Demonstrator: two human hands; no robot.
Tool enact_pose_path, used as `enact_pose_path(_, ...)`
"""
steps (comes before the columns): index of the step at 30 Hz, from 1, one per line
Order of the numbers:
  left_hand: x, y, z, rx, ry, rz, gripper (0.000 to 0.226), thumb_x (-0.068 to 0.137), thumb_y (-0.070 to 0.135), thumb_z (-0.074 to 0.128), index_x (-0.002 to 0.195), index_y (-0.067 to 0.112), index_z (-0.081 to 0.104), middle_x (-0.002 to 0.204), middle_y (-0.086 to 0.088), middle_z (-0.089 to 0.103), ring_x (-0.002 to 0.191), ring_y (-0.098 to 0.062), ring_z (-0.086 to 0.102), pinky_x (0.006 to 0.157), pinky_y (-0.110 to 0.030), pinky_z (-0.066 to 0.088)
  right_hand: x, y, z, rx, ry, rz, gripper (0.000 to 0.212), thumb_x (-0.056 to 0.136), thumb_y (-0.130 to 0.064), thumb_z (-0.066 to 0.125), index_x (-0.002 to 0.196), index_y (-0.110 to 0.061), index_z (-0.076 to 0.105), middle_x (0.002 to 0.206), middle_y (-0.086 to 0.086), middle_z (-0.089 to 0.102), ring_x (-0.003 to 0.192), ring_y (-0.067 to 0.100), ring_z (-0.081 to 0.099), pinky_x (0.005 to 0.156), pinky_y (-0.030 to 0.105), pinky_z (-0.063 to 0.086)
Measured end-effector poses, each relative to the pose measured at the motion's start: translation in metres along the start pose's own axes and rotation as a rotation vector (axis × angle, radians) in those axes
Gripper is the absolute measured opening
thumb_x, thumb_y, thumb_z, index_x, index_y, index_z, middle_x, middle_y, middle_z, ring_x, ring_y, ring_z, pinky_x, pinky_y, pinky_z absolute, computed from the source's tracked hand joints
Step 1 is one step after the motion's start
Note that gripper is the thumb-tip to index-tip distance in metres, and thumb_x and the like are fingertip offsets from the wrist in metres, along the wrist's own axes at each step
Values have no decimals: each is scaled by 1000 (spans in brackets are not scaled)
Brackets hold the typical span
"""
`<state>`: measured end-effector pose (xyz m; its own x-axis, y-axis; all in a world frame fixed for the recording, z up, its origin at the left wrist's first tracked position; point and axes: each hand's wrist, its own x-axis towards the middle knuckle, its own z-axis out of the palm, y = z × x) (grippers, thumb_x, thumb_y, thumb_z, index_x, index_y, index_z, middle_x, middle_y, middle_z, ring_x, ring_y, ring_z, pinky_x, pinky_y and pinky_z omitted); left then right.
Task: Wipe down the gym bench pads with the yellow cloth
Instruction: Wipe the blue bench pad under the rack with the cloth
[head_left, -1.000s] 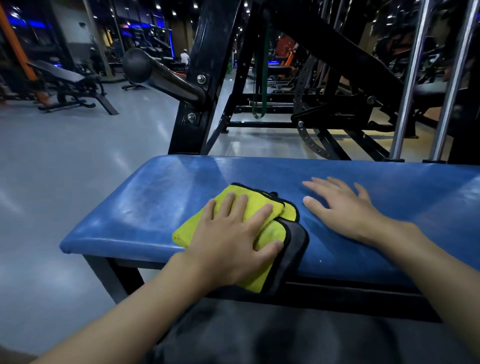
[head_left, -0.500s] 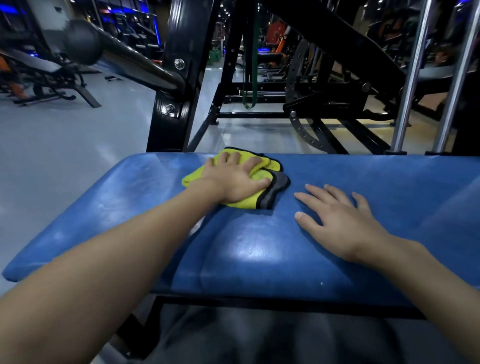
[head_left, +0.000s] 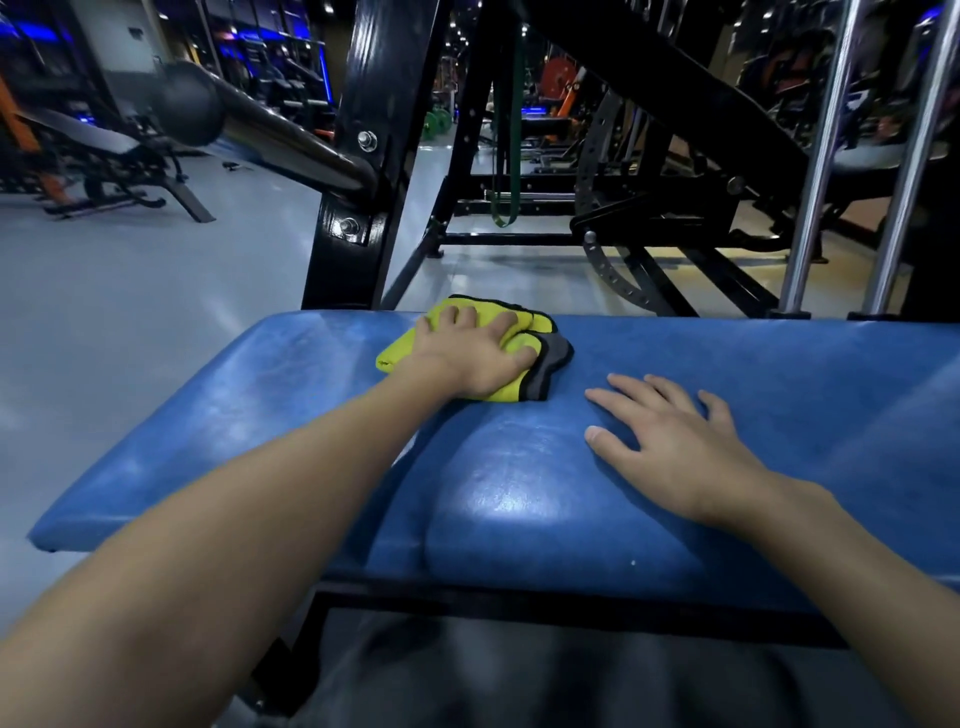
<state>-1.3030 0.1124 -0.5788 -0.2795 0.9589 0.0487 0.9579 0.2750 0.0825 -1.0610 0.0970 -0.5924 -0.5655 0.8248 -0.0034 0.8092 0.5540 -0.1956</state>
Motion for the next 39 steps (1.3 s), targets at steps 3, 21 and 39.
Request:
enact_pose_path(3,-37,-1,2,-11,17,14,64,91,74,24,150,48,25,158,-10,29,148,-29,16,118,-57,10,0,0,0,1,0,2,59,96,-62,21,153,-44,22,164,-17,10,151,13,1,120,53,-1)
enact_pose_path(21,-181,-12,-2,62,83,18,86,72,80,0,152,50,12,163,-2,22,152,-26,9,119,-54,13,-2,-24,-4,67,58,-78,52,101,-55,31,152,-42,28,163,-16,17,151,14,5,120,55,0)
enact_pose_path(39,6,-31,-6,11,-55,-37,73,86,79,28,152,49,18,164,-9,21,150,-35,13,116,-62,15,27,-17,7,-55,-33,-32,61,95,-63,15,154,-45,13,166,-15,0,152,13,-5,120,53,-4)
